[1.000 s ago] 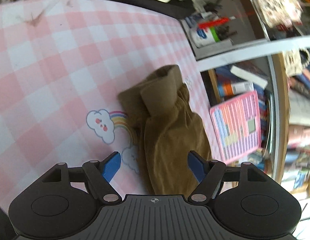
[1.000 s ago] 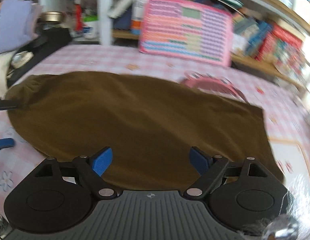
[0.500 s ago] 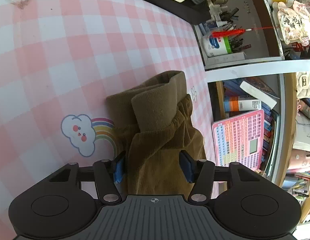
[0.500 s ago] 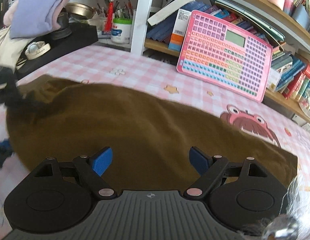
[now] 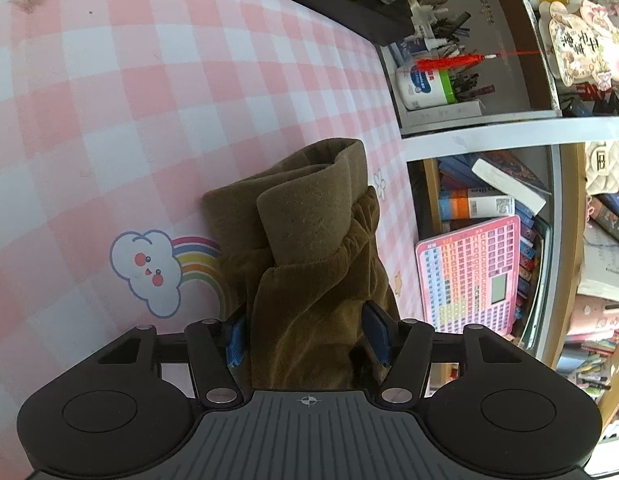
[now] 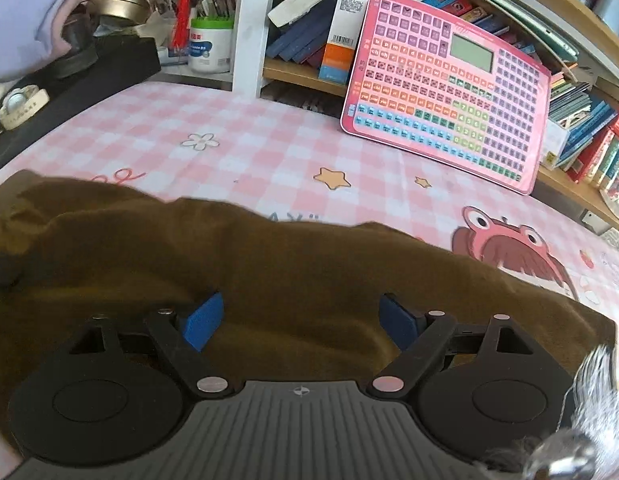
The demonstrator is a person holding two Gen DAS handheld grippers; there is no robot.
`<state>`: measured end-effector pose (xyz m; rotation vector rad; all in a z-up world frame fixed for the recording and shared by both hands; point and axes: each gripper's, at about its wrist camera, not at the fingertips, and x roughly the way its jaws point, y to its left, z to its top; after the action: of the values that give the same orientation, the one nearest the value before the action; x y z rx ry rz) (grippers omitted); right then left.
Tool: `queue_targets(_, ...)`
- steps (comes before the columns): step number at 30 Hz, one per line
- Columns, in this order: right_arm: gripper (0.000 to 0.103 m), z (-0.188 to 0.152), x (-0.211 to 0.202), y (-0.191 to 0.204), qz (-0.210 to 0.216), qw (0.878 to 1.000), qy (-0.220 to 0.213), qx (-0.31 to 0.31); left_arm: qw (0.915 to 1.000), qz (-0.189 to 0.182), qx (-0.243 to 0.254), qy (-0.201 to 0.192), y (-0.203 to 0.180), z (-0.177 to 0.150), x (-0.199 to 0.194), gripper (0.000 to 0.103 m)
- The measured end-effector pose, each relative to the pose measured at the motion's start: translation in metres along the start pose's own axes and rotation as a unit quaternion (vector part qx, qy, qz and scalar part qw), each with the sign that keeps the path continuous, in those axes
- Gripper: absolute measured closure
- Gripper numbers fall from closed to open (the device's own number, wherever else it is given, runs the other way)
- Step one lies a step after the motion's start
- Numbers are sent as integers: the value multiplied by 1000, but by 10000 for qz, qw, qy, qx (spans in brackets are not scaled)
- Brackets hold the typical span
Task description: Fold clothes
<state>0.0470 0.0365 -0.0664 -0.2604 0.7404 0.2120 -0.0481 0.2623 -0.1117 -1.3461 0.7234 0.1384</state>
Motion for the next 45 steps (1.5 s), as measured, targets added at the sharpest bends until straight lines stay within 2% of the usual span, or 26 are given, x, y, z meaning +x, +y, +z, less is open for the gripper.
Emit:
queue_targets(6,19,-42,-56,21,478,9961,86,-737,9999,-69,-158,-4,2,1,2,44)
queue_targets(8,19,-53,-69,32,500,9935,49,-1020,9998,-65,-159,-41,1,0,2,45)
queue_targets(11,19,-62,-76,42,534,9909,51,-1238,9998,-41,-145,-99,0,-2,3,52)
queue_targets(12,18,-63,-76,44,546,9903,60,-1276,9999,16,-119,-119,-1,-2,4,61)
queue_targets(13,17,-62,-74,43,586,9906,84,-1236,9998,85,-133,-126,1,-2,4,76)
queue_targets(16,16,-59,-70,31,813,9918,206,-965,9996,177,-88,-180,1,-3,4,89)
queue_targets(18,16,-57,-74,20,846,9926,169,-851,9988,109,352,-307,-11,-7,-2,92)
queue_targets(19,16,-56,-77,14,837,9932,106,-803,9962,80,770,-389,-23,-12,-5,92)
queue_targets(21,16,-56,-84,-3,781,9945,-32,-702,9845,18,1672,-531,-49,-24,-12,92)
queue_targets(22,17,-58,-88,-11,723,9953,-78,-647,9744,18,2174,-579,-64,-33,-14,92)
queue_targets(23,17,-59,-92,-22,647,9962,-116,-564,9608,47,2700,-628,-78,-44,-16,92)
queue_targets(24,17,-61,-96,-34,571,9971,-153,-481,9421,138,3280,-679,-90,-60,-16,92)
queue_targets(25,16,-65,-97,-46,510,9978,-142,-386,9199,227,3847,-727,-103,-76,-16,92)
queue_targets(26,16,-68,-99,-59,450,9985,-131,-290,8942,316,4399,-773,-115,-91,-16,92)
queue_targets(28,16,-75,-103,-85,329,9994,-109,-99,8370,443,5394,-807,-133,-125,-14,92)
queue_targets(31,16,-86,-108,-122,167,9997,-59,182,7452,656,6608,-606,-149,-181,-1,90)
queue_targets(32,16,-90,-110,-134,138,9995,-36,278,7227,764,6855,-455,-151,-197,7,88)
queue_targets(34,16,-97,-110,-157,121,9987,37,501,6922,1060,7138,-107,-149,-226,25,76)
queue_targets(35,16,-102,-110,-168,123,9979,86,628,6808,1174,7230,68,-149,-238,33,69)
queue_targets(36,16,-106,-109,-179,141,9967,171,787,6812,1200,7218,234,-147,-246,37,51)
queue_targets(37,16,-108,-105,-189,180,9948,259,964,6859,1184,7171,377,-146,-252,39,38)
queue_targets(39,16,-110,-99,-206,364,9903,375,1287,6961,1142,7060,627,-143,-262,40,35)
queue_targets(41,16,-109,-94,-220,647,9844,432,1576,7147,1043,6882,685,-142,-261,32,34)
queue_targets(43,16,-103,-88,-226,1125,9769,434,1765,7469,894,6562,602,-141,-252,20,31)
queue_targets(45,16,-95,-80,-227,1844,9616,487,1975,7878,767,6100,367,-139,-236,8,27)
